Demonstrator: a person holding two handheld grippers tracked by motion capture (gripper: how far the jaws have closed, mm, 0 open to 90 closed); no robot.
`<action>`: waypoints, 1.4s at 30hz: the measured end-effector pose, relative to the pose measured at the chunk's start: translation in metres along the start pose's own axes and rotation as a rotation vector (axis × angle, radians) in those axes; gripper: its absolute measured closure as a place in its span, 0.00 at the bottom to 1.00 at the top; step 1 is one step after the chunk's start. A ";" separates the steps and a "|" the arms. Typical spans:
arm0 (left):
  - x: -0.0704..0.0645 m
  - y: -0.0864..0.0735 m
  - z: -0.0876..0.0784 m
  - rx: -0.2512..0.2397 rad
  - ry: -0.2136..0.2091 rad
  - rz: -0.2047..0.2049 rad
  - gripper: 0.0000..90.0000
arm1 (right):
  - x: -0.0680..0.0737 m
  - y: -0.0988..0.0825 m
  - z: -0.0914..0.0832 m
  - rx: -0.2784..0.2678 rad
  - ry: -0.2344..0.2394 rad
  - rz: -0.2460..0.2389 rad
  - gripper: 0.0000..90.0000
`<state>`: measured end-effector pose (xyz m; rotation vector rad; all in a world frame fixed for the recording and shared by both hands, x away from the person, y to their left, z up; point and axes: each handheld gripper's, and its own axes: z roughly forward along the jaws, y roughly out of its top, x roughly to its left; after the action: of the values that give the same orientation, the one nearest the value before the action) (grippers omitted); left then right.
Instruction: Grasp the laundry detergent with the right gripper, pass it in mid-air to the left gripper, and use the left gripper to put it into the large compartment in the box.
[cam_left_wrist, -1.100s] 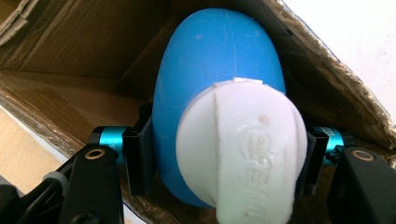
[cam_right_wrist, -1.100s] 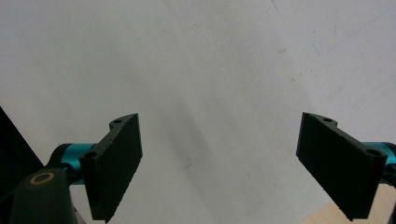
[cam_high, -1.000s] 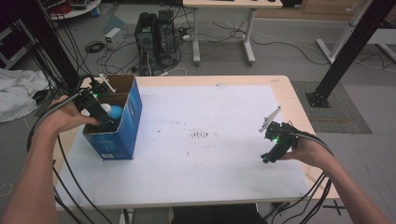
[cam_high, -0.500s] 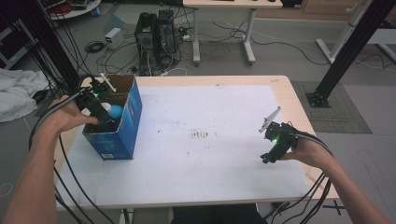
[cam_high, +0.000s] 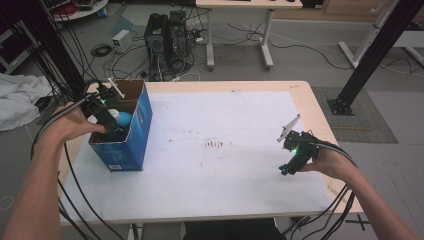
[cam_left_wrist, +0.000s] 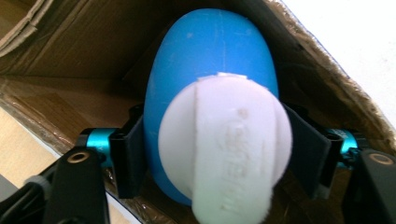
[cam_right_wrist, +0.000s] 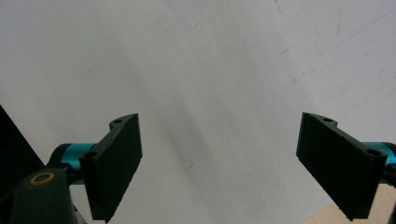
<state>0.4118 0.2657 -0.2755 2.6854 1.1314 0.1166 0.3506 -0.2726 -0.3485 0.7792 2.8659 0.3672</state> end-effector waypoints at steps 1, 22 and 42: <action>0.000 0.000 -0.001 0.010 0.003 0.010 0.34 | 0.000 0.000 0.000 0.003 -0.003 0.003 0.15; -0.003 0.004 -0.011 -0.016 0.019 0.002 0.28 | -0.001 -0.001 0.000 -0.012 -0.003 -0.010 0.15; -0.022 0.023 -0.059 -0.120 0.121 0.094 0.18 | -0.001 -0.004 -0.001 -0.011 -0.006 -0.003 0.15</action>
<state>0.4032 0.2450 -0.2124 2.6540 0.9963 0.3555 0.3496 -0.2765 -0.3480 0.7720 2.8570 0.3789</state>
